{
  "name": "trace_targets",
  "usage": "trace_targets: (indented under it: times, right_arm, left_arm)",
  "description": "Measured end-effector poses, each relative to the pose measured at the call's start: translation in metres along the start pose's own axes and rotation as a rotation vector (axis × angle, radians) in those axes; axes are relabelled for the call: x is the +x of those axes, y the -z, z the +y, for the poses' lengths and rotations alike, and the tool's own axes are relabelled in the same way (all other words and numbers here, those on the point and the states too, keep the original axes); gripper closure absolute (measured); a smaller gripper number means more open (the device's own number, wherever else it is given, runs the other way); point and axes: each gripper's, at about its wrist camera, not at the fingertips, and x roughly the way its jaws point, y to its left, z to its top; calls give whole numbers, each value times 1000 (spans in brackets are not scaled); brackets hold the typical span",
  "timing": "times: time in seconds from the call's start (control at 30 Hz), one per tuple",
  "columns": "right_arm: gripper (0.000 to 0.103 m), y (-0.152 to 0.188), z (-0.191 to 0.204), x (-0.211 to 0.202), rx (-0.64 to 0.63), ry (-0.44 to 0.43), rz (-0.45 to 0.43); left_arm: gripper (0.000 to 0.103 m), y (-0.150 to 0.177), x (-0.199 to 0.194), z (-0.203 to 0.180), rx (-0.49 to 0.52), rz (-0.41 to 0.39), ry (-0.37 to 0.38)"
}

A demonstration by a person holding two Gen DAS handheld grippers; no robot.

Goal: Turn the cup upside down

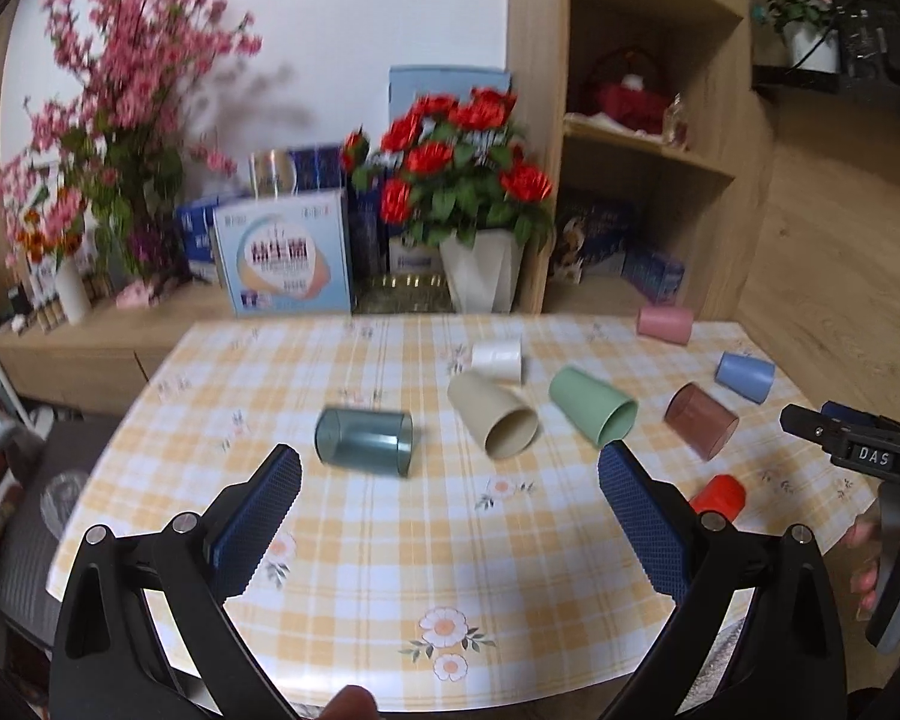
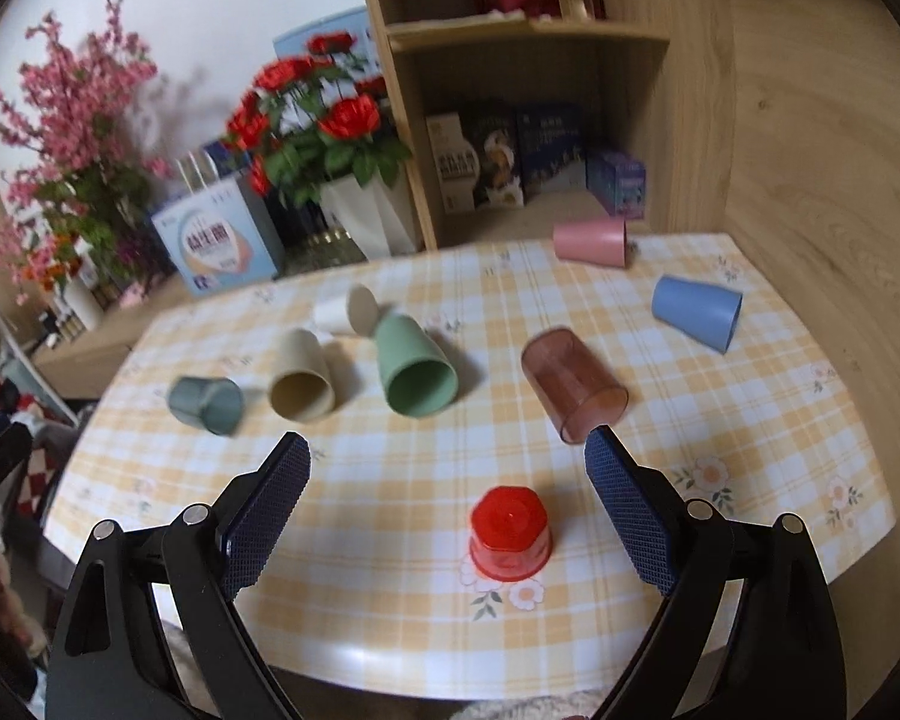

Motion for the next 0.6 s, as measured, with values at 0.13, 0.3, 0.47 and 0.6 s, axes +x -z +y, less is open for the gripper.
trace_targets:
  times: [0.13,0.3,0.47,0.6]
  right_arm:
    - [13,-9,9,-38,-21,18,-75]
    - [13,-17,13,-68,-25,15,-122]
    - [13,-18,18,-85,-45,26,-140]
    - [13,-18,17,-87,-51,38,-140]
  left_arm:
    - [6,-13,-23,-4,15,-46,-3]
    - [6,-22,-46,-7,6,-93,8]
    - [6,-26,-59,-16,26,-133,4]
    - [6,-28,-61,-18,29,-143,5]
